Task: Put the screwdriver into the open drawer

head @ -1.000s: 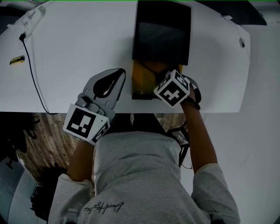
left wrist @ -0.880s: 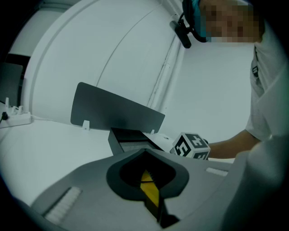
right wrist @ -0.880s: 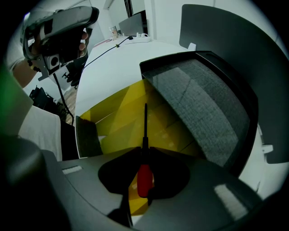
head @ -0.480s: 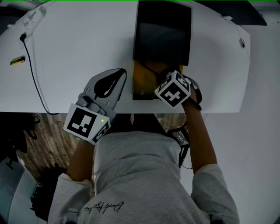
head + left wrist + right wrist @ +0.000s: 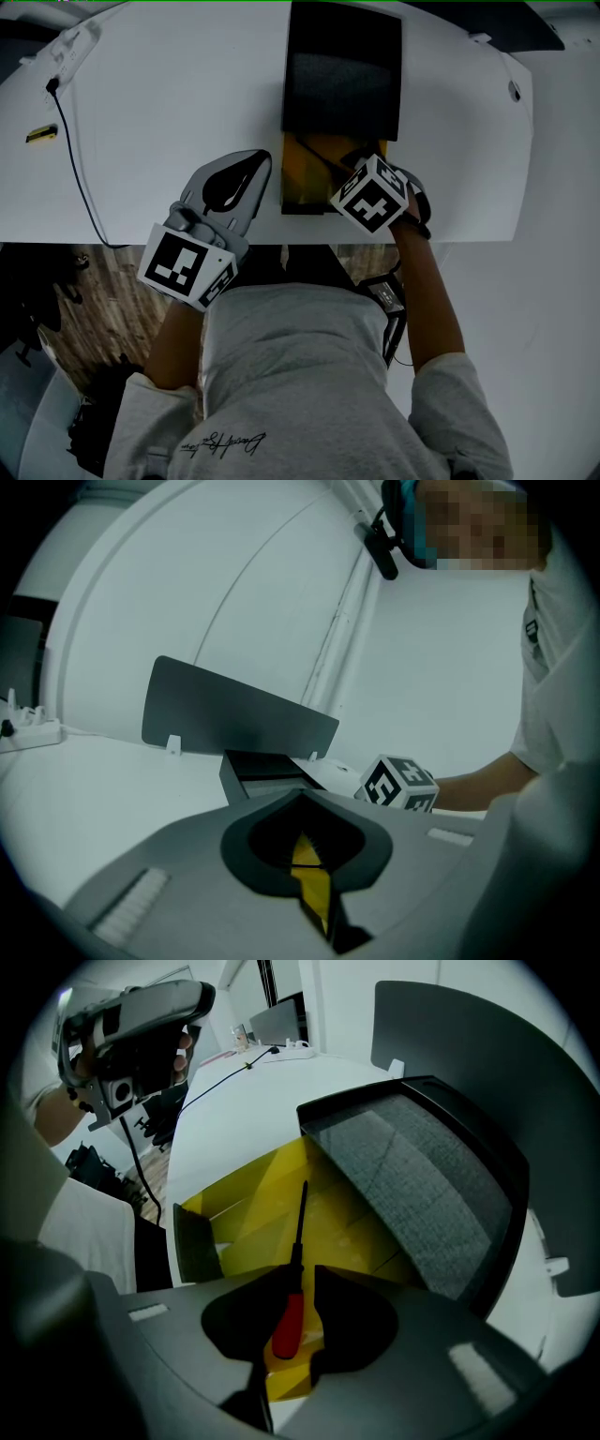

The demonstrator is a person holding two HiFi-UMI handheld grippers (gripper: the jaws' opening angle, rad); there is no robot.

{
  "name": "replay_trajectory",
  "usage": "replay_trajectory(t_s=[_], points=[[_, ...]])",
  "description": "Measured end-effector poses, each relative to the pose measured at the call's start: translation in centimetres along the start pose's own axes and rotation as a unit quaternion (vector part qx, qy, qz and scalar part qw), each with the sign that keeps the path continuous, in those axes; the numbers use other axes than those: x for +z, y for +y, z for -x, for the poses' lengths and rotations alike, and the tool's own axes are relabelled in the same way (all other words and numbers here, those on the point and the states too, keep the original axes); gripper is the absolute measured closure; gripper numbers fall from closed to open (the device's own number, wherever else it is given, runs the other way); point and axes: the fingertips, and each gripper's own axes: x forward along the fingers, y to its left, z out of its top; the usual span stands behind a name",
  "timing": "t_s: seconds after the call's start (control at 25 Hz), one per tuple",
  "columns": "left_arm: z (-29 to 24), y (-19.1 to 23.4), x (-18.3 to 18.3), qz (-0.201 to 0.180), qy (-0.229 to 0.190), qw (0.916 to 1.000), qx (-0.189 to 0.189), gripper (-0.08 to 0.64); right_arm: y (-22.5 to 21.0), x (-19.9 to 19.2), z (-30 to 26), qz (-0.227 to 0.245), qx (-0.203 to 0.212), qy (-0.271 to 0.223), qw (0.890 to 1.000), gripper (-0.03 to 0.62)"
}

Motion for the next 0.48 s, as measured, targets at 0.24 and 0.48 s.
replay_trajectory(t_s=[0.24, 0.48], points=[[0.2, -0.5, 0.0, -0.004, 0.001, 1.0000, 0.001, 0.560, 0.3, 0.0, 0.6, -0.009, 0.005, -0.020, 1.000, 0.489], [0.4, -1.6, 0.4, -0.014, 0.000, 0.9999, 0.000, 0.560, 0.5, 0.3, 2.1, -0.038, 0.007, -0.071, 0.997, 0.504]])
